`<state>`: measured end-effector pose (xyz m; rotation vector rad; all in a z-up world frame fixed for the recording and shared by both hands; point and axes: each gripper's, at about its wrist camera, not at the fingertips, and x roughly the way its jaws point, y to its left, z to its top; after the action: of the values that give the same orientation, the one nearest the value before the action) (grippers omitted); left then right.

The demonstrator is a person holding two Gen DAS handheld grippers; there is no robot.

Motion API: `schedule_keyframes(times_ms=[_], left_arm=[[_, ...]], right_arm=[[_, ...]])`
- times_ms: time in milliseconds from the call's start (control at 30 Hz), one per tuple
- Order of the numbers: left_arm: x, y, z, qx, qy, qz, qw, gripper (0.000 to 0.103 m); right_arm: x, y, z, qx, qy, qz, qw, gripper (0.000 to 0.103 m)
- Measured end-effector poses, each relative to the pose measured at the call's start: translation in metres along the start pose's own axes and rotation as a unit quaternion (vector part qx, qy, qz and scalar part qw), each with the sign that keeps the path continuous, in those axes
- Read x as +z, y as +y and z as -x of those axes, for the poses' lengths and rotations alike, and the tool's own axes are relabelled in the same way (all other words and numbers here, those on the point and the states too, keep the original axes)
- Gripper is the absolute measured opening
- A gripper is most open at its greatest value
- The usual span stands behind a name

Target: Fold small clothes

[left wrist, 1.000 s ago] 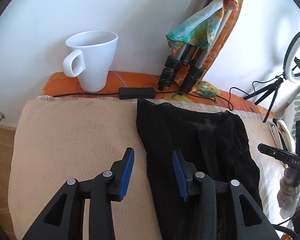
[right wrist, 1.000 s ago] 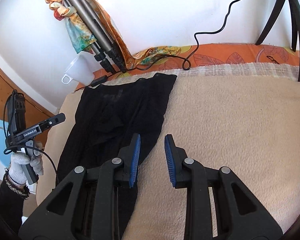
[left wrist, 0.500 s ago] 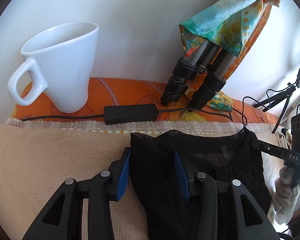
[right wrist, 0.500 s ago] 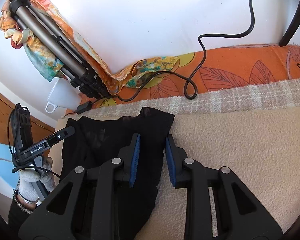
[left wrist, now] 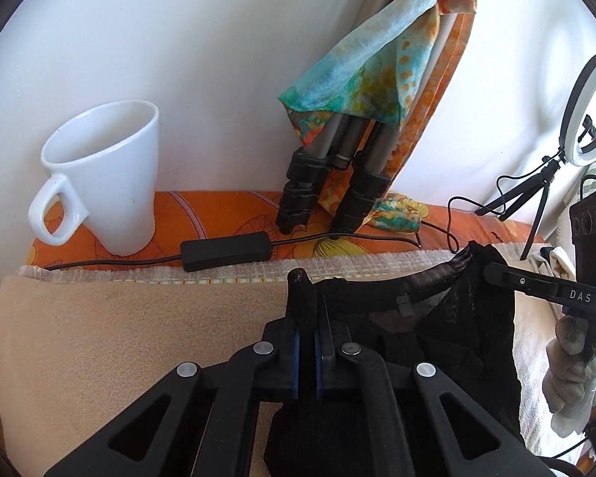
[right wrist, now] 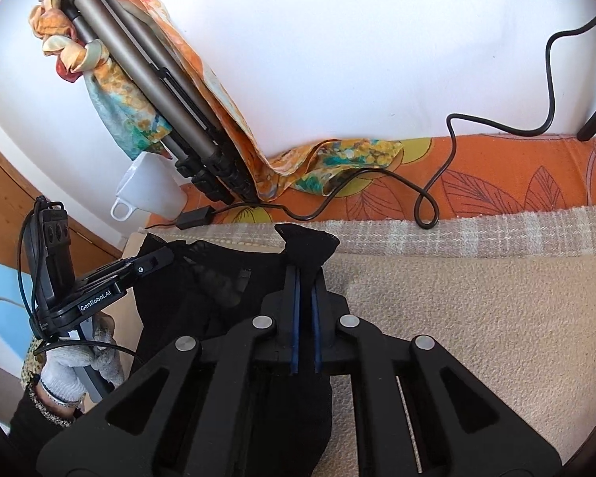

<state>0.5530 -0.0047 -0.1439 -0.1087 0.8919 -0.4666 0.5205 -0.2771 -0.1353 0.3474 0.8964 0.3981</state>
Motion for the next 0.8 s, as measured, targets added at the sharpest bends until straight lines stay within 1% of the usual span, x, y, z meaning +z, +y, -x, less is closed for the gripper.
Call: schedule_keyframes(times_ms=[133,400,567,800], left_arm=[[-0.002,-0.005,0.024,-0.015,-0.012,0.007,0.9998,0.002],[-0.016,-0.026,0.078,-0.020,-0.031,-0.003,0.9993,0.002],[-0.039,-0.038,0.112,-0.026,-0.037,-0.005,0.9990,0.002],[-0.090,-0.061,0.158,-0.023,-0.032,-0.031,0.9987,0.002]], right_arm=[[0.000,0.016,0.021,0.018,-0.013,0.010,1.000,0.006],[-0.014,0.046,0.069,0.035,-0.027,0.028,0.999,0.006],[-0.040,0.067,0.098,0.044,-0.029,0.041,0.998,0.006],[-0.098,0.095,0.135,0.043,-0.027,0.071,0.996,0.006]])
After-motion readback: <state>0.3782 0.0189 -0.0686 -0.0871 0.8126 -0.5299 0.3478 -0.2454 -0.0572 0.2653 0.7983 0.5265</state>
